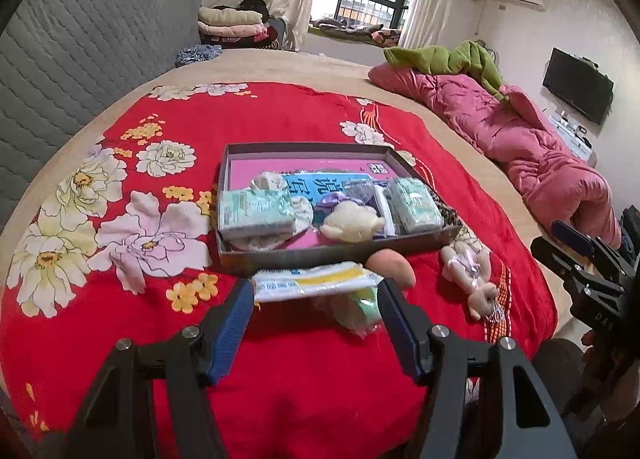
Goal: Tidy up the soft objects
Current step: 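Reach the right tool to the pink crowned bunny while the left reaches the bagged green sponge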
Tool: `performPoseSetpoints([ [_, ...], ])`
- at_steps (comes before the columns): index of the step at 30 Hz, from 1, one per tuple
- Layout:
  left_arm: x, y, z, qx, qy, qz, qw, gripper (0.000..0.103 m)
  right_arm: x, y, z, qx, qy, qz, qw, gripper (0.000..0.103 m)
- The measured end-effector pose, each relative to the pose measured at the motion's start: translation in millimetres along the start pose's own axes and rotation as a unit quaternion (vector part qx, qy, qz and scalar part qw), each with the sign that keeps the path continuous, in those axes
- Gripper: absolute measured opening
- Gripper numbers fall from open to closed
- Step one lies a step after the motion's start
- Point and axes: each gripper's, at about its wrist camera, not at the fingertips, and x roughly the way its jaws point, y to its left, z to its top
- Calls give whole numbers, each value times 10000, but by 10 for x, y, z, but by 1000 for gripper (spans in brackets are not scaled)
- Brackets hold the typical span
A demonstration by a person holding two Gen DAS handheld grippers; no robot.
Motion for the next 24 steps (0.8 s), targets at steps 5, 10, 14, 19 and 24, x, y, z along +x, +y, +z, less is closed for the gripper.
performPoseSetpoints([
  [5,-25,-9,-75,4,92,4,10000,64,-24,-13,-48,25,72,51,10000,74],
  [10,-29,-30,-140,1,166,-54,9998,64,-25,-27,-142,58,202,71,9998,74],
  [14,49,-28,-192,51,281,-17,9996,64,-6,-41,-187,97,265,69,9996,74],
  [19,157,18,-231,33,389,79,9992,64,57,-65,-260,144,363,52,9992,74],
  [24,263,76,-231,-23,489,70,9988,64,148,-90,-324,213,490,75,9985,74],
])
